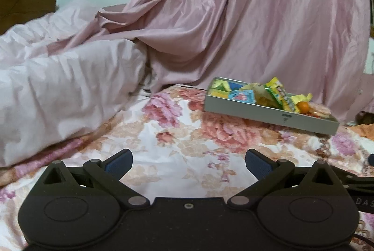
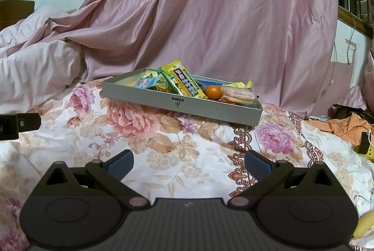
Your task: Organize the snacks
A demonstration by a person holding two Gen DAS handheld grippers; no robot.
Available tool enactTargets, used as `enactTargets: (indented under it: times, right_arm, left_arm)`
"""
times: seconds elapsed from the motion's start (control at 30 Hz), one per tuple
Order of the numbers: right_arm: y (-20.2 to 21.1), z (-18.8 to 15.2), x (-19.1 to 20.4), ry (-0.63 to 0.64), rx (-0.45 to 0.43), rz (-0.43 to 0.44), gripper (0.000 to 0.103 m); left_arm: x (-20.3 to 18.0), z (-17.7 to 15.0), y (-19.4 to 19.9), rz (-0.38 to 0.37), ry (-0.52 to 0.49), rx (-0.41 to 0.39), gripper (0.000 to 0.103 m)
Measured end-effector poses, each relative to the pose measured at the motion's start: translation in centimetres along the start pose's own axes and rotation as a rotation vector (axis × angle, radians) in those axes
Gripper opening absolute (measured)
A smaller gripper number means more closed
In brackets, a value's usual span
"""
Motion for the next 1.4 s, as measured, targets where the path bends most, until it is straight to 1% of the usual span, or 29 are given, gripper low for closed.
enactTargets:
  times: [0.07,0.13,0.27,1.4]
  right_arm:
    - [-0.01,-0.01,0.0,0.0,0.0,0.0,0.103]
    - [-0.01,0.01,0.0,0.0,0.0,0.0,0.103]
    - [-0.02,0.01,0.0,0.0,0.001,0.0,0.103]
    - [-0.05,-0.42,0.31,0.005,0.006,0.002,0.103]
  left_arm:
    - [-0.2,0.25,0.19,0.042,-0.025,-0.011,0.102]
    - [-0.45,0.46,0.3,0.053,-0.052,-0.022,0.102]
    - [-0.7,0.49,0.52,0.028,-0.059,-0.028,0.102]
    - [-0.35,0.12,0.64,0.022,-0.057,-0.028,0.102]
Point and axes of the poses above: each gripper's, at about its wrist camera, not at the fingertips, and y roughly against the way its jaws point, x to its left, z to its top, the point moved 6 cm from there along -y, roughly the way its jaws point, and after that the axes turned 4 degrees about y, right-handed, at the moved point
